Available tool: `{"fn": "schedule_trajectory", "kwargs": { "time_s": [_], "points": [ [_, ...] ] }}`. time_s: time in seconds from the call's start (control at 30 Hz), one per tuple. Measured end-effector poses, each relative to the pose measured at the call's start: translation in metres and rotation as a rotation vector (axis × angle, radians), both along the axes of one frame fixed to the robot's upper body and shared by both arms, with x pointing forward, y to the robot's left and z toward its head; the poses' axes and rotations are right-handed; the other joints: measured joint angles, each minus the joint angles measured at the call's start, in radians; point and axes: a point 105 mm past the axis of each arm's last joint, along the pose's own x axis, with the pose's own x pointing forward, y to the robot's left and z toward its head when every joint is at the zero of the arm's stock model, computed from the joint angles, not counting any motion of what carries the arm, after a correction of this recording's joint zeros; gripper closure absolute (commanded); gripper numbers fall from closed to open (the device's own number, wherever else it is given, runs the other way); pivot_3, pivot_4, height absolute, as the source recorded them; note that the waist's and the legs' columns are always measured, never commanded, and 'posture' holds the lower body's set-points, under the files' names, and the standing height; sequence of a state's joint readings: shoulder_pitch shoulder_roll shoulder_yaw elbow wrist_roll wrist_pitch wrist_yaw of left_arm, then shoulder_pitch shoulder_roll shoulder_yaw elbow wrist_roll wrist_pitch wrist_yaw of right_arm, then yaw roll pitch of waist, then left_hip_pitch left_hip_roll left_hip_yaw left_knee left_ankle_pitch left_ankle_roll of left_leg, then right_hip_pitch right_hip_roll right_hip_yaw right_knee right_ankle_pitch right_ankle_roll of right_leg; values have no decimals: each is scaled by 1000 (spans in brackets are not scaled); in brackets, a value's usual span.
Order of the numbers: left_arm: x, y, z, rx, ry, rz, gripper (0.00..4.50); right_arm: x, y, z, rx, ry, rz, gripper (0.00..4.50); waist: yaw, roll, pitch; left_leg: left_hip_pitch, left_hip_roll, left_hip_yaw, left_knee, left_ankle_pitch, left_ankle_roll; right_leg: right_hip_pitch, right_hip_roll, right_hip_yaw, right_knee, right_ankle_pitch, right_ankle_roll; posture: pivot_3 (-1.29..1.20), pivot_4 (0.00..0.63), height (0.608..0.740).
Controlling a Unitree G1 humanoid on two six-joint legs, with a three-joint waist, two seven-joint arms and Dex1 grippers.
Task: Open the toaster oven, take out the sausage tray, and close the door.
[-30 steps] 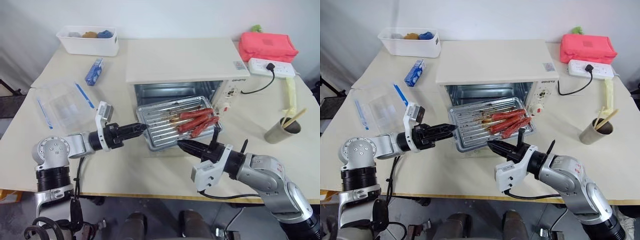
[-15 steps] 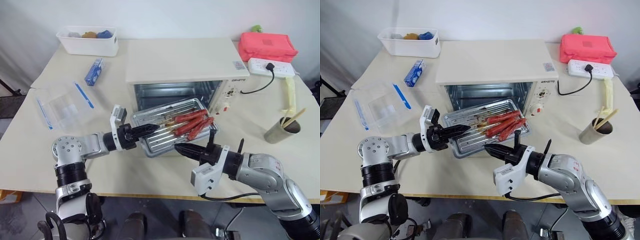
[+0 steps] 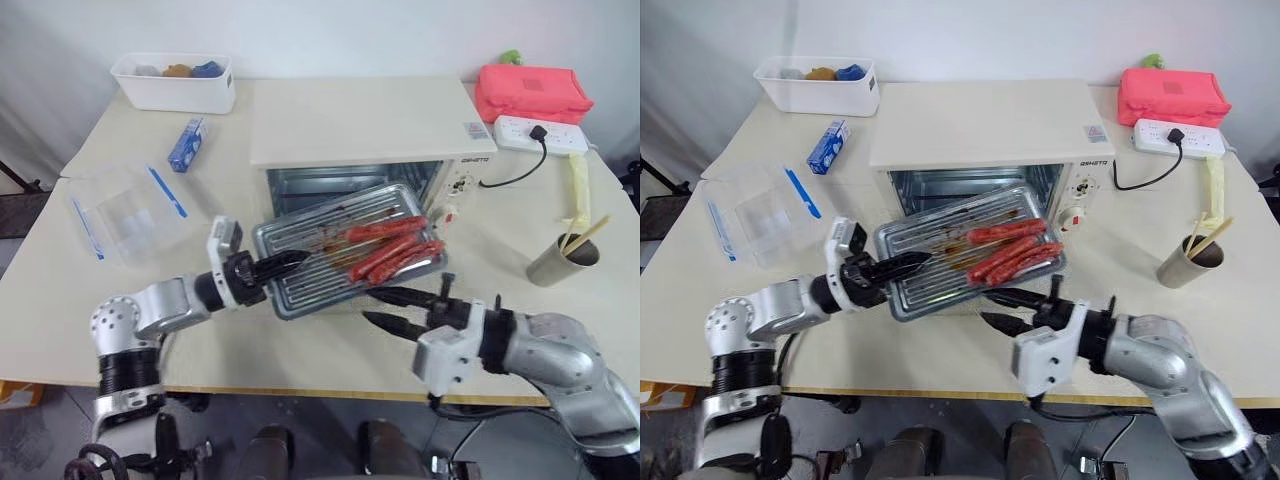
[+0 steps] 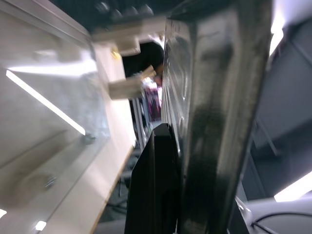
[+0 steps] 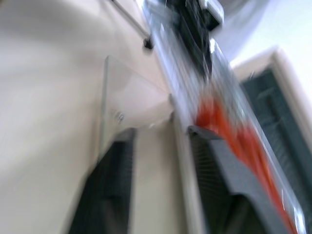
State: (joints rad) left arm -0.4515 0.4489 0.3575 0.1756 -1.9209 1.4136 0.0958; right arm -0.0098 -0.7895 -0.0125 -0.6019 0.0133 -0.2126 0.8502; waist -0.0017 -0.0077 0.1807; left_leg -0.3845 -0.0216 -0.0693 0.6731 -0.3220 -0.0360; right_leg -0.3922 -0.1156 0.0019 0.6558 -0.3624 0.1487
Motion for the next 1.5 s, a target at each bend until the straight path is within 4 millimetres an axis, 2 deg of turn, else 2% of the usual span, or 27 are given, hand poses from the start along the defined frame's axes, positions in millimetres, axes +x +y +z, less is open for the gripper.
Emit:
{"fn": "schedule_trajectory", "kwargs": {
  "time_s": [0.07,0.17,0.27,0.33,0.4,0.47,0.57,0.67,0.73,0.93,0.97,1.13,1.33,1.5],
  "points": [
    [-4,8,2,-27,-8,-10,4500,-3,-8,-1,-1,41,-3,1050,0,0,0,0,0,1,0,0,0,0,0,0,-1,0,0,0,150,740],
    [-19,31,-8,-29,19,11,4500,-5,-26,-5,60,150,-39,1050,-4,0,0,1,0,1,-3,0,0,1,0,1,-2,0,0,0,150,740],
    [-42,54,-22,-23,61,40,4500,2,-59,-26,101,318,-155,1050,-13,-1,0,5,0,3,-8,0,0,2,0,3,-2,0,0,0,150,740],
    [-58,59,-26,-53,63,43,4500,8,-74,-36,115,379,-207,1050,-11,0,0,7,0,5,-8,0,1,4,-1,4,-7,-1,-1,0,150,740],
    [-75,63,-35,-79,88,68,4500,17,-84,-37,145,396,-240,1050,-16,0,0,16,2,5,-10,0,1,14,0,4,-13,-1,-2,0,150,740],
    [-92,67,-45,-116,109,139,4500,29,-99,-38,194,421,-304,1050,-22,0,-1,17,7,5,-11,-1,2,17,0,4,-18,-2,-3,0,150,740],
    [-101,71,-48,-184,81,272,4500,41,-115,-47,243,504,-368,1050,-18,0,-1,16,7,5,-10,-1,2,18,-1,4,-18,-2,-3,0,150,740],
    [-110,80,-53,-233,70,434,4500,50,-121,-53,297,603,-394,1659,-14,1,-1,16,7,6,-9,-2,3,18,-1,5,-20,-2,-3,0,150,740],
    [-116,84,-58,-268,82,548,4500,56,-126,-57,321,652,-417,2365,-12,1,-1,16,7,7,-9,-3,4,18,-1,5,-21,-2,-3,0,150,740],
    [-110,87,-53,-415,51,840,4500,75,-112,-72,343,763,-391,4331,2,0,-1,16,6,9,-7,-3,5,20,-1,5,-25,0,-1,0,150,740],
    [-108,88,-52,-423,58,890,4500,78,-108,-76,344,790,-376,4468,2,0,-1,15,6,9,-7,-3,5,20,0,5,-26,1,-1,0,150,740],
    [-103,92,-48,-485,93,1037,4500,86,-101,-83,371,832,-340,4468,-4,1,-1,14,2,13,-8,-6,8,20,-1,7,-32,2,2,0,150,740],
    [-105,94,-48,-495,117,1088,4500,88,-85,-85,425,876,-268,4468,-5,-2,-2,15,3,15,-6,-7,9,20,0,8,-33,4,2,0,150,740],
    [-107,95,-47,-494,100,1082,4500,77,-69,-60,488,891,-167,4468,0,-2,-2,14,3,15,-7,-8,9,20,0,8,-35,4,2,0,150,740]
  ]
}}
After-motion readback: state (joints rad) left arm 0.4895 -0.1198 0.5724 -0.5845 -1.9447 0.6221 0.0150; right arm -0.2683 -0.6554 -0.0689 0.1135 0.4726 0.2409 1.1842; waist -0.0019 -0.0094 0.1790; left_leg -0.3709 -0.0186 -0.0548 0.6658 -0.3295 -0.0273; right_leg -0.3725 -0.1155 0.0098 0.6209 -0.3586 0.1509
